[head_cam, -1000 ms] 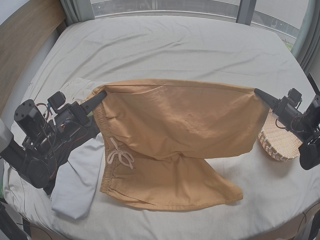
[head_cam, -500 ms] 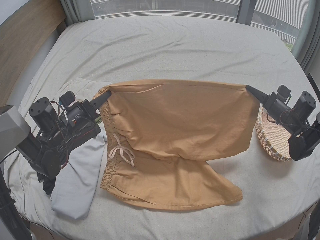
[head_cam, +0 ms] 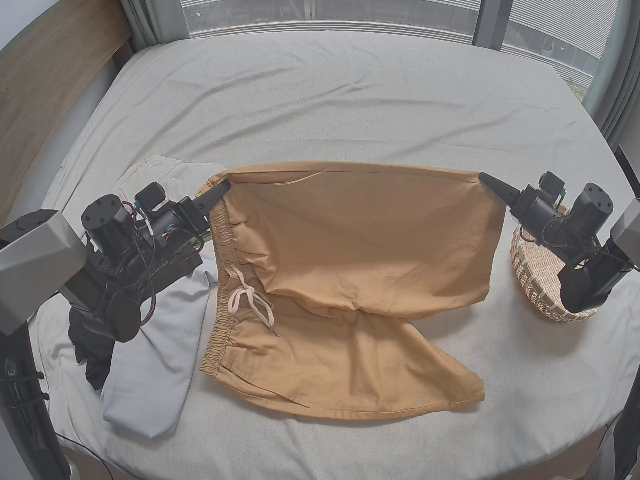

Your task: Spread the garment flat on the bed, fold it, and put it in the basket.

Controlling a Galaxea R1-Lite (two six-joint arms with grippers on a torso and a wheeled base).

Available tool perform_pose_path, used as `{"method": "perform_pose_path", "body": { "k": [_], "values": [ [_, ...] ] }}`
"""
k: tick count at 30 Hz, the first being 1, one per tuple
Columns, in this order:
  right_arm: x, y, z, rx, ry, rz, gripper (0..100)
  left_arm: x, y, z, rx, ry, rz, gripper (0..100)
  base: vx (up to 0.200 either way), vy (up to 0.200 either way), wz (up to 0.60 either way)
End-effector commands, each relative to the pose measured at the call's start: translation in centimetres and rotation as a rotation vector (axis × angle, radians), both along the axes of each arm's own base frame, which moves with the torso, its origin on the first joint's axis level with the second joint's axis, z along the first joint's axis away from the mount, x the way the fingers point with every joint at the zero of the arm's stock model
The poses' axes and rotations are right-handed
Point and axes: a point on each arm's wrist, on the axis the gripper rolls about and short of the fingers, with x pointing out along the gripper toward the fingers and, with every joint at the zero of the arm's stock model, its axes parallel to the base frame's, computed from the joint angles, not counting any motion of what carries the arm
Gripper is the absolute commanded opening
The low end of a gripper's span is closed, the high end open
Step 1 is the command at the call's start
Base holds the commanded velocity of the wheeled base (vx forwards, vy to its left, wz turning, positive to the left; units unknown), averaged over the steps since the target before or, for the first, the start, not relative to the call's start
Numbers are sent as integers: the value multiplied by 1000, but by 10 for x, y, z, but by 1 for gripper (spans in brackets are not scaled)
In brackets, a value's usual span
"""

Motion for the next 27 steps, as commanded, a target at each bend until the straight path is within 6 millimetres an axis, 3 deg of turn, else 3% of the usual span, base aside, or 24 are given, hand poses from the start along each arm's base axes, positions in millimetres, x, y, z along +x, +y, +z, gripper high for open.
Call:
{"method": "perform_pose_path", "body": {
  "k": [1,3,4,5,6,13,20,23,27],
  "values": [
    [8,0,-5,1,1,-2,0,7,-2,-4,-16,8,-8,0,0,0,0],
    [11,-2,-7,1,0,-8,0,9,-3,-2,-31,7,-16,0,0,0,0],
    [14,-4,-9,1,-2,-12,0,10,-4,-1,-39,6,-18,100,0,0,0],
    [16,-4,-8,2,-8,-15,0,11,-4,0,-46,5,-20,100,0,0,0],
    [18,-4,-7,3,-14,-20,100,13,-4,2,-53,-1,-24,100,0,0,0],
    [21,-5,-5,30,-28,-90,100,19,-4,6,-99,23,-34,100,0,0,0],
    [8,-3,-14,27,29,-90,100,17,-2,-1,-98,79,-7,100,0,0,0],
    [-2,-2,-24,-15,57,-97,100,7,1,-13,-85,159,11,100,0,0,0],
    [-21,0,-36,-67,101,-101,100,-9,12,-11,-76,194,38,100,0,0,0]
  ]
}}
